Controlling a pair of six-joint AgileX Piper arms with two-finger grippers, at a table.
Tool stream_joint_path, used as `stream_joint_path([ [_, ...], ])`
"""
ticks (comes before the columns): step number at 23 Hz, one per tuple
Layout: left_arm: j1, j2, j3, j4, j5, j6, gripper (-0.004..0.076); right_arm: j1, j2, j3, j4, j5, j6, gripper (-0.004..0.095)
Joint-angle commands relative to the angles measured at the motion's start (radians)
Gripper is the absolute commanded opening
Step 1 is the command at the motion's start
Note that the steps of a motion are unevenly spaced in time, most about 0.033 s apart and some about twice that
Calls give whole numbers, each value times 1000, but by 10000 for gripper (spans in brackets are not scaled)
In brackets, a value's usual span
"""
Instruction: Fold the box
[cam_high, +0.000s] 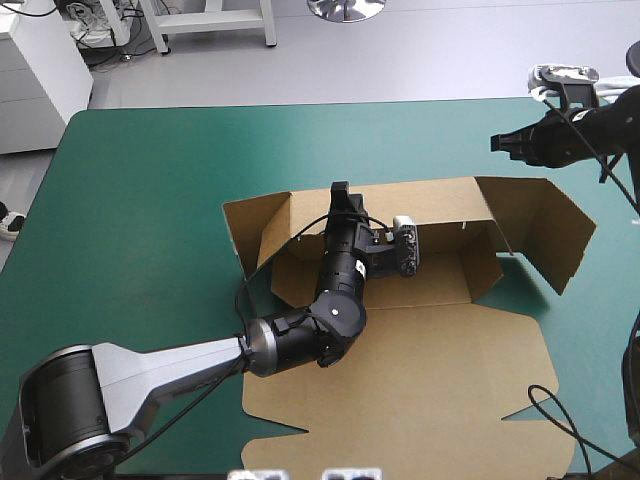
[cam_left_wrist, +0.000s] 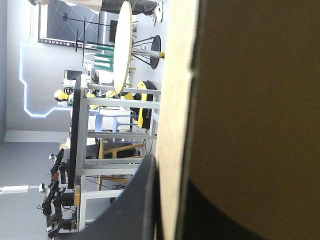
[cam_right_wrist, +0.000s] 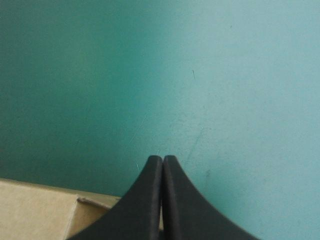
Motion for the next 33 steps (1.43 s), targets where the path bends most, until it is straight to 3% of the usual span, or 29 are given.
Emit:
stream_joint_path([
  [1, -5, -58, -27, 50, 10, -22, -10, -1, 5, -65, 29, -19, -5, -19],
  [18, -5, -58, -27, 40, 17, -22, -10, -1, 76, 34, -14, 179, -27, -17],
  [22, -5, -56, -27, 40, 12, -22, -10, -1, 27, 99, 16, 170, -70, -17],
  [33, -5, -36, -27, 40, 10, -22, -10, -1, -169, 351, 91, -7, -161, -17],
])
